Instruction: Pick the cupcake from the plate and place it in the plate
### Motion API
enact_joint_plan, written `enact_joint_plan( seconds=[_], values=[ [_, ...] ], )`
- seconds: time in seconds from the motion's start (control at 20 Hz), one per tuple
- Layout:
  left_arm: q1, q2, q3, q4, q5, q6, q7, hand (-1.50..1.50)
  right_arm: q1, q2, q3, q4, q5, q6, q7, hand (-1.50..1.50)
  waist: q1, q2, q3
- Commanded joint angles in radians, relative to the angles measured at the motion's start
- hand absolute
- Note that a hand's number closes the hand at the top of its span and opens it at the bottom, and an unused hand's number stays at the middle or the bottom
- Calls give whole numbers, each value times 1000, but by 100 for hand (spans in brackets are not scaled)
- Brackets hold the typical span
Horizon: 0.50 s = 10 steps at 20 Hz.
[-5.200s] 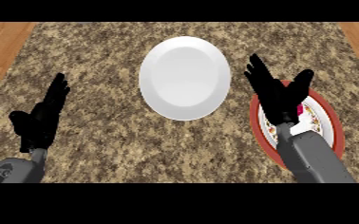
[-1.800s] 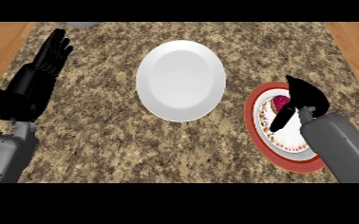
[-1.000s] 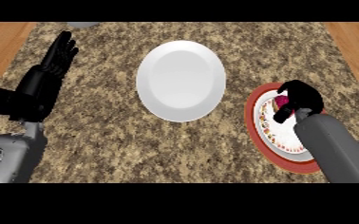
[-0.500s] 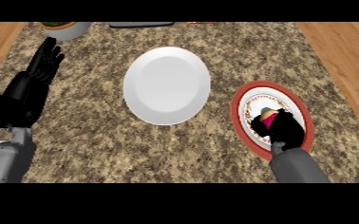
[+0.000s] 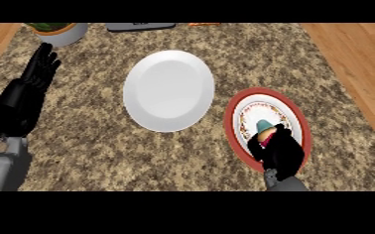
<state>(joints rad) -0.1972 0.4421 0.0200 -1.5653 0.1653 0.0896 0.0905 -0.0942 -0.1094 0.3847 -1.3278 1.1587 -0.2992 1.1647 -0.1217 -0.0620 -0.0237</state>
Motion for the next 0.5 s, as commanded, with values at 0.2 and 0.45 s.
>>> enact_joint_plan(
  seconds=[0.2, 0.45],
  values=[
    [8, -1, -9, -24, 8, -20, -6, 0, -26, 107, 143, -291, 314, -45, 257, 150, 43, 10, 15],
    [-23, -18, -33, -27, 4, -27, -12, 0, -110, 108, 214, -408, 445, 21, 321, 150, 81, 34, 18]
  ],
)
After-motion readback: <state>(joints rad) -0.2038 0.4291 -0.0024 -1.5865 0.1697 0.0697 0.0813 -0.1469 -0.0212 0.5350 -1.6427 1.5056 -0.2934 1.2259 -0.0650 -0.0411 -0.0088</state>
